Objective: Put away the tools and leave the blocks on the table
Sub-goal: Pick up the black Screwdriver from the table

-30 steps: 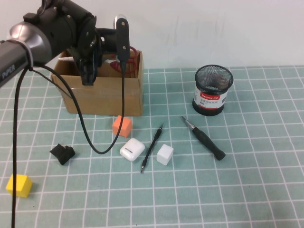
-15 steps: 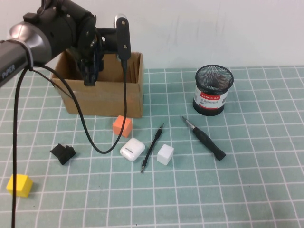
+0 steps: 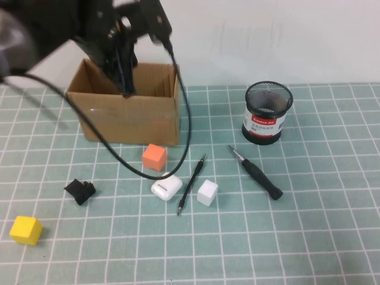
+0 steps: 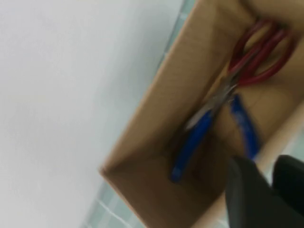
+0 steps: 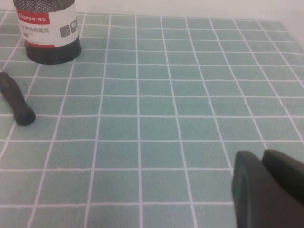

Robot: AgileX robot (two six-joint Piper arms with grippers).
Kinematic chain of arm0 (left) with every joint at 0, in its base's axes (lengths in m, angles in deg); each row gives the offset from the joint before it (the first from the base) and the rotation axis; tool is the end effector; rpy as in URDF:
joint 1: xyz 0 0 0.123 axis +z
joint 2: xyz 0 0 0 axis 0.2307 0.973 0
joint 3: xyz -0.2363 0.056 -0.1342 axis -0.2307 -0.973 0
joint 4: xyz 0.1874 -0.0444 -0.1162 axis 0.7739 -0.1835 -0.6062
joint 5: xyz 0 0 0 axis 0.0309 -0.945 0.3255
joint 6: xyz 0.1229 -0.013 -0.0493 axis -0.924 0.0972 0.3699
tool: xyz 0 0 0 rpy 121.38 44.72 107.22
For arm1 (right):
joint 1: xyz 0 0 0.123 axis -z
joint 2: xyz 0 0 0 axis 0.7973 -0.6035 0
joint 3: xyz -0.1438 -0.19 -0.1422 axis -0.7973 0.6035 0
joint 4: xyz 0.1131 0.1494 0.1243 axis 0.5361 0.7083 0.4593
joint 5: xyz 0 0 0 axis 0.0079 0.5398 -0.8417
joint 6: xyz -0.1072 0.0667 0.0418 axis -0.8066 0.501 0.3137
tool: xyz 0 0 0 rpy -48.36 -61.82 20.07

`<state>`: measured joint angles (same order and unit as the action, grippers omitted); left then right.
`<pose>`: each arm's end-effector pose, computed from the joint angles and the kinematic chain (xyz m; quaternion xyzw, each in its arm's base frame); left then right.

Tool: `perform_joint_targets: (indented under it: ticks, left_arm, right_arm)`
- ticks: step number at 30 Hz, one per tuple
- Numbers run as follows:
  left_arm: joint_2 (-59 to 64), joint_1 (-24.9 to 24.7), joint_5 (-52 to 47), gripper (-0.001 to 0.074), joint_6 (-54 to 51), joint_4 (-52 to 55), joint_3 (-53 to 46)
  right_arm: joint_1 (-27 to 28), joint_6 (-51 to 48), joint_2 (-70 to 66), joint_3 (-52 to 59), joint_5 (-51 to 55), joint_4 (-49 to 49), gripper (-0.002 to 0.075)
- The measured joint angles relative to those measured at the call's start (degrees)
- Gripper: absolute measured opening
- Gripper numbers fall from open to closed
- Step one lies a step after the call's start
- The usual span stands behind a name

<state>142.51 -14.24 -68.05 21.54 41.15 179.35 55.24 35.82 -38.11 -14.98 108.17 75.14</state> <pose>0.3839 -0.1663 0.2998 0.5591 0.7501 0.1727 0.3080 0.0726 0.0002 0.1583 0.0002 0.8076 -0.0089 0.5896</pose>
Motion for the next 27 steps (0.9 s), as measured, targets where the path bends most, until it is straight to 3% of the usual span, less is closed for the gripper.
perform_joint_targets:
  ticks: [3,6,16,22,27]
  left_arm:
    - [-7.0,-0.6,0.8,0.003,6.9,-1.7,-6.2]
    - [-15.7,-0.3,4.0,0.0008,12.1,-2.7,-14.8]
    - [-47.1,2.5,14.7,0.0,29.8,-3.8,-46.6]
    - [-60.3,2.5,19.2,0.0,34.4,-7.7,-58.7]
    - [-64.1,2.5,19.4,0.0,39.7,-10.3,-63.4]
  right_arm:
    - [0.0,0.0,0.0,0.0,0.0,0.0,-0.0008]
    - [0.0,0.0,0.0,0.0,0.0,0.0,-0.0008]
    - [0.0,0.0,0.0,0.0,0.0,0.0,-0.0008]
    - [0.0,0.0,0.0,0.0,0.0,0.0,-0.0007]
    - [0.0,0.0,0.0,0.0,0.0,0.0,-0.0007]
